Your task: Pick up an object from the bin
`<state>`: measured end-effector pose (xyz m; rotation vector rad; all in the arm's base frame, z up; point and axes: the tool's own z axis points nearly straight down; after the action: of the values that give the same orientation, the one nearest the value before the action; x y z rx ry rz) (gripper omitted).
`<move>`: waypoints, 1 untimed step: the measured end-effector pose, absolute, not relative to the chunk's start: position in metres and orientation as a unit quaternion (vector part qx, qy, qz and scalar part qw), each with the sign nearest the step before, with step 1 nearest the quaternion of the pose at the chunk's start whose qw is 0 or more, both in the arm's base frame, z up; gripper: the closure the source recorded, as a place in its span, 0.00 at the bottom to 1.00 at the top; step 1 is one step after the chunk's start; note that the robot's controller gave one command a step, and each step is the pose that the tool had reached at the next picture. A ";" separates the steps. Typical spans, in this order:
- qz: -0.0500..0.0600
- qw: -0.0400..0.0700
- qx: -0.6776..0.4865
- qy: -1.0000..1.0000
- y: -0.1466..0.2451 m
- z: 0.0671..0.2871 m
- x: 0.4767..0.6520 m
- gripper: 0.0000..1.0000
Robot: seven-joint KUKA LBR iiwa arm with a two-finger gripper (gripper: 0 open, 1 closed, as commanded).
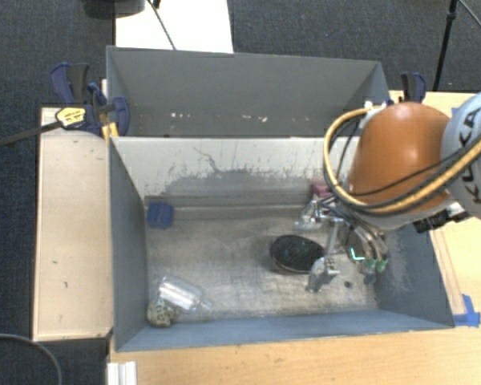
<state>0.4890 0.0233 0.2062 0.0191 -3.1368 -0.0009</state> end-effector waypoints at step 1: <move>0.000 -0.003 0.153 -0.988 0.043 0.072 0.536 0.00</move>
Offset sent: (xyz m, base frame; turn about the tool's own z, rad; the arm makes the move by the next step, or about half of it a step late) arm 0.0441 0.0202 -0.1362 -0.2963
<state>0.5356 0.0434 0.0718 0.4812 -3.1109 0.0000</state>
